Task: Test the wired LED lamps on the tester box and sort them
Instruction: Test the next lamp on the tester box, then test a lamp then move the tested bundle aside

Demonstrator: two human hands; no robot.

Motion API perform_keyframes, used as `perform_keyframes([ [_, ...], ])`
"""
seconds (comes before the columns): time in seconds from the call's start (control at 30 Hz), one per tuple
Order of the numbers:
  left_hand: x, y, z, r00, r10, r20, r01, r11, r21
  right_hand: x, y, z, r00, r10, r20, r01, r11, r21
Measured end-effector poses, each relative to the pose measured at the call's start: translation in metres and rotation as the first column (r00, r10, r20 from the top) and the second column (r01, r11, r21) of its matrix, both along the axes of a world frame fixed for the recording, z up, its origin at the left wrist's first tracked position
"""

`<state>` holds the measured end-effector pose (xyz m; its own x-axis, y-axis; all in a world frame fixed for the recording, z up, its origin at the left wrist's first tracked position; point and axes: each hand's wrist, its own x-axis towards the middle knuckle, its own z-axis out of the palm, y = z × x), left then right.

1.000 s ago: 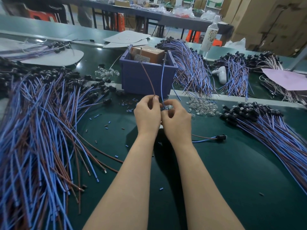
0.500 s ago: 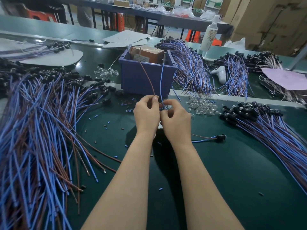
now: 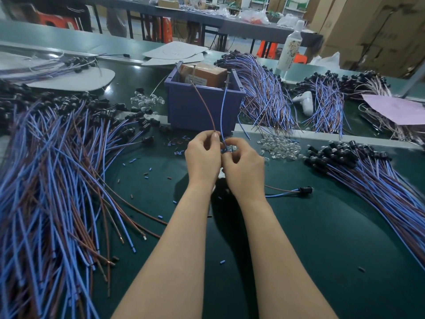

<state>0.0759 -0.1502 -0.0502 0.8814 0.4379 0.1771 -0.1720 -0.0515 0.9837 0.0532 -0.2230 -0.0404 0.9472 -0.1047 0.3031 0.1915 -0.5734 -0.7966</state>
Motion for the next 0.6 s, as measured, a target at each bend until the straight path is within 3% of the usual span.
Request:
perform_keyframes([
  [0.6,-0.0015,-0.0006,0.003,0.999,-0.028,-0.021,0.029,0.999,0.032,0.0016,-0.0011,-0.0008,1.0,-0.003,0.027,0.004,1.0,-0.004],
])
